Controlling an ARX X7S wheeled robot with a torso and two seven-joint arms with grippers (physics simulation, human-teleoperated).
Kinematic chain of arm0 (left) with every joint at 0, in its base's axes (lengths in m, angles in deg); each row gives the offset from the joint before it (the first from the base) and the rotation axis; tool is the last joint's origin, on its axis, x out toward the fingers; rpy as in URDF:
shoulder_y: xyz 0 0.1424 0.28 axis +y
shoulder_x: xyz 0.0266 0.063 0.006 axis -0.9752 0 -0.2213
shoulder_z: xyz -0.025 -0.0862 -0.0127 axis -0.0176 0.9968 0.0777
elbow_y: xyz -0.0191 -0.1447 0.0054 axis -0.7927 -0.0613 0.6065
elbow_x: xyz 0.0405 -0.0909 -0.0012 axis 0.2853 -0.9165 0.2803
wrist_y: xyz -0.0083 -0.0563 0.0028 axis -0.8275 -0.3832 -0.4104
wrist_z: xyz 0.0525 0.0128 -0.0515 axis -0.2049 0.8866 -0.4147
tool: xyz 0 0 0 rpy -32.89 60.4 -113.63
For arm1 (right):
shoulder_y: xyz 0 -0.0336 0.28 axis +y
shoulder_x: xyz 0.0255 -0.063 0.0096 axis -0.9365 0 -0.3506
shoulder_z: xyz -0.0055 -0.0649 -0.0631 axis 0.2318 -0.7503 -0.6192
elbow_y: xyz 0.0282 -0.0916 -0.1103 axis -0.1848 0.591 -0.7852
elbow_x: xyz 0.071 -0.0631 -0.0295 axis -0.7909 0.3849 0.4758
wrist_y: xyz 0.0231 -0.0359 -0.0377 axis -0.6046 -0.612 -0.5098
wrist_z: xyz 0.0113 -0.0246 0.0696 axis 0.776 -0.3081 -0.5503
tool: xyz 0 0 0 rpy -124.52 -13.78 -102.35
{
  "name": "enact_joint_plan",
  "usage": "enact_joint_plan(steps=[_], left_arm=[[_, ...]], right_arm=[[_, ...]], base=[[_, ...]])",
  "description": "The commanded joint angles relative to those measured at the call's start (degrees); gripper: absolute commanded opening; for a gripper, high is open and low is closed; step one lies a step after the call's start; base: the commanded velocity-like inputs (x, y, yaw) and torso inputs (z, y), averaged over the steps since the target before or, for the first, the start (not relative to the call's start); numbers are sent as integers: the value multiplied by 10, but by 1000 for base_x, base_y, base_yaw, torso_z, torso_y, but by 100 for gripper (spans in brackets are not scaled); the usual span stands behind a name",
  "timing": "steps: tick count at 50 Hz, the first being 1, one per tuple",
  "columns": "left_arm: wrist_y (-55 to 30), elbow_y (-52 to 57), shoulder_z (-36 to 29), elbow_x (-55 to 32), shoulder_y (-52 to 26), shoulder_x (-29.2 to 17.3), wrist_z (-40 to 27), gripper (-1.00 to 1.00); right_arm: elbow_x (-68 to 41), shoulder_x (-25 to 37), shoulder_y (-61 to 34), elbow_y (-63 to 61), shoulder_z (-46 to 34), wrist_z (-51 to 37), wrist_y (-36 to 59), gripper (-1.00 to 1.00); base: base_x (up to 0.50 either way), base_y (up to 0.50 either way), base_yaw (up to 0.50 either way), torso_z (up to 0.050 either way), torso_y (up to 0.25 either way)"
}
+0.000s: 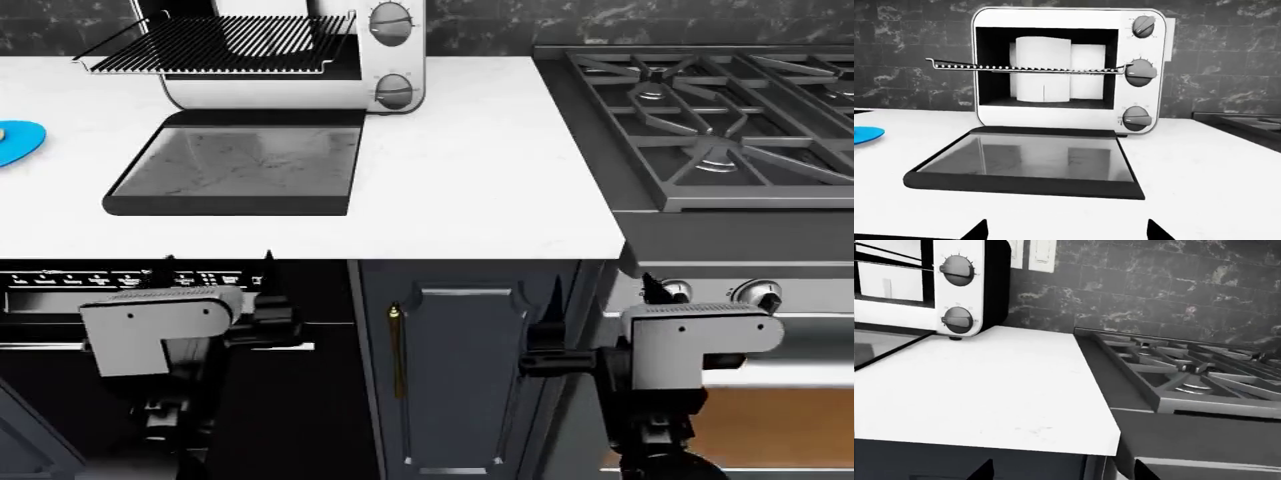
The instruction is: Place the scone on the rack of the toaster oven.
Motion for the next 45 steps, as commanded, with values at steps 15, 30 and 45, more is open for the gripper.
enact_joint_plan(steps=[15,30,45], left_arm=[[-67,25,29,-26,-73,-28,-15,100],[-61,22,30,-29,-71,-31,-21,100],[-83,26,37,-38,-84,-31,-35,100]], right_arm=[[-9,21,-80,-93,1,-3,139,100],[-23,19,-84,-102,14,-6,144,100],[-50,14,-80,-117,51,1,150,100]], base=[[0,362,0,0,0],[119,499,0,0,0],[443,222,0,0,0]])
